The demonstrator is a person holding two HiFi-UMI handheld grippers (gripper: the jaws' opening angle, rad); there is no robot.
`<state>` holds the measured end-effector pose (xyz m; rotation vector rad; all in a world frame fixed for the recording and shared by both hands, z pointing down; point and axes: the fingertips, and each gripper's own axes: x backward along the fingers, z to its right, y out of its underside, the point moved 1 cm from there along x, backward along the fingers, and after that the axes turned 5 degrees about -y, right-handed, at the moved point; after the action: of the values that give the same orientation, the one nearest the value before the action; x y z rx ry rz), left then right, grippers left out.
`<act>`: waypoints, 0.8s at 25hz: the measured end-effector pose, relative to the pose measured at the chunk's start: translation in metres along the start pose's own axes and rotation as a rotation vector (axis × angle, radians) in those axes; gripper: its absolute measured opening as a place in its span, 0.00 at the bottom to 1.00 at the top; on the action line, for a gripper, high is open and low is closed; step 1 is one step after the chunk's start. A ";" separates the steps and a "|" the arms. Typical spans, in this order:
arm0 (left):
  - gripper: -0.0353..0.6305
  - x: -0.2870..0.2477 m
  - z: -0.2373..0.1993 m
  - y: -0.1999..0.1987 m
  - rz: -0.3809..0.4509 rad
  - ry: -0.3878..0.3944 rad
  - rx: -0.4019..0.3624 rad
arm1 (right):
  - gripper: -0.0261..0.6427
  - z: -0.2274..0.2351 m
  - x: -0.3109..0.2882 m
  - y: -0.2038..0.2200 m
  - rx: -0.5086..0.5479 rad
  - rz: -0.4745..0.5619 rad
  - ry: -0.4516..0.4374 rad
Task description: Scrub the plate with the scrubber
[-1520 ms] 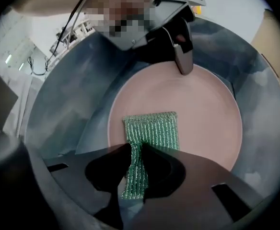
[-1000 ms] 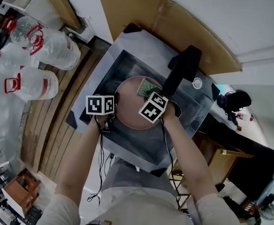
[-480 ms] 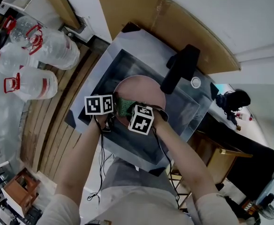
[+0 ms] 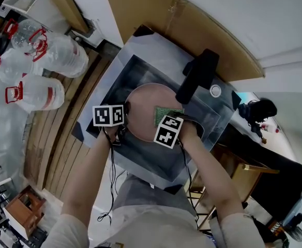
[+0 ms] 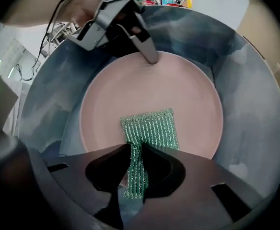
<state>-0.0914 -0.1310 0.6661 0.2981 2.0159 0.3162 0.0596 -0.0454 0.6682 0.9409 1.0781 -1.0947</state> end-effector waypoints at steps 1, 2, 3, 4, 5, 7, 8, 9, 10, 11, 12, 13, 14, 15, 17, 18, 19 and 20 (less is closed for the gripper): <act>0.11 0.000 0.000 0.000 -0.001 0.001 -0.003 | 0.20 0.012 0.002 -0.001 -0.024 0.010 0.028; 0.11 -0.001 0.001 0.000 0.000 0.003 -0.005 | 0.20 0.025 0.005 -0.005 -0.049 0.032 0.058; 0.11 -0.001 0.001 -0.001 0.002 0.005 -0.006 | 0.20 0.037 0.007 -0.009 -0.077 0.063 0.087; 0.11 -0.001 0.001 -0.001 0.003 0.006 -0.006 | 0.20 0.050 0.011 -0.016 -0.108 0.106 0.113; 0.11 -0.002 0.002 -0.001 0.005 0.007 -0.005 | 0.20 0.061 0.014 -0.024 -0.140 0.158 0.134; 0.11 -0.002 0.002 -0.001 0.005 0.006 -0.006 | 0.20 0.078 0.019 -0.042 -0.184 0.259 0.165; 0.11 -0.003 0.003 -0.001 0.005 0.004 -0.008 | 0.20 0.083 0.021 -0.051 -0.189 0.296 0.173; 0.11 -0.003 0.002 -0.001 0.007 0.003 -0.008 | 0.20 0.085 0.021 -0.061 -0.188 0.328 0.173; 0.11 -0.003 0.002 -0.001 0.009 0.003 -0.004 | 0.20 0.084 0.021 -0.071 -0.187 0.357 0.165; 0.11 -0.003 0.001 -0.001 0.011 0.003 0.007 | 0.20 0.082 0.020 -0.079 -0.186 0.380 0.149; 0.11 -0.003 0.001 -0.001 0.014 0.004 0.025 | 0.20 0.078 0.019 -0.087 -0.180 0.398 0.131; 0.11 -0.003 0.000 -0.001 0.016 0.006 0.044 | 0.20 0.073 0.018 -0.093 -0.169 0.411 0.109; 0.11 -0.004 0.000 -0.001 0.017 0.009 0.062 | 0.20 0.065 0.018 -0.098 -0.156 0.422 0.080; 0.11 -0.004 0.000 -0.001 0.018 0.011 0.073 | 0.20 0.056 0.017 -0.102 -0.140 0.429 0.050; 0.11 -0.003 0.000 -0.001 0.018 0.011 0.082 | 0.20 0.035 0.014 -0.107 -0.087 0.413 -0.001; 0.11 -0.003 0.000 -0.001 0.016 0.011 0.086 | 0.20 0.022 0.011 -0.106 -0.056 0.395 -0.031; 0.11 -0.003 -0.001 -0.001 0.014 0.011 0.091 | 0.20 0.008 0.008 -0.105 -0.028 0.381 -0.067; 0.11 -0.003 -0.001 0.000 0.011 0.012 0.096 | 0.20 -0.006 0.006 -0.104 -0.004 0.375 -0.106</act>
<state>-0.0909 -0.1325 0.6691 0.3678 2.0451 0.2290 -0.0423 -0.0630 0.6545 1.0212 0.7775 -0.8212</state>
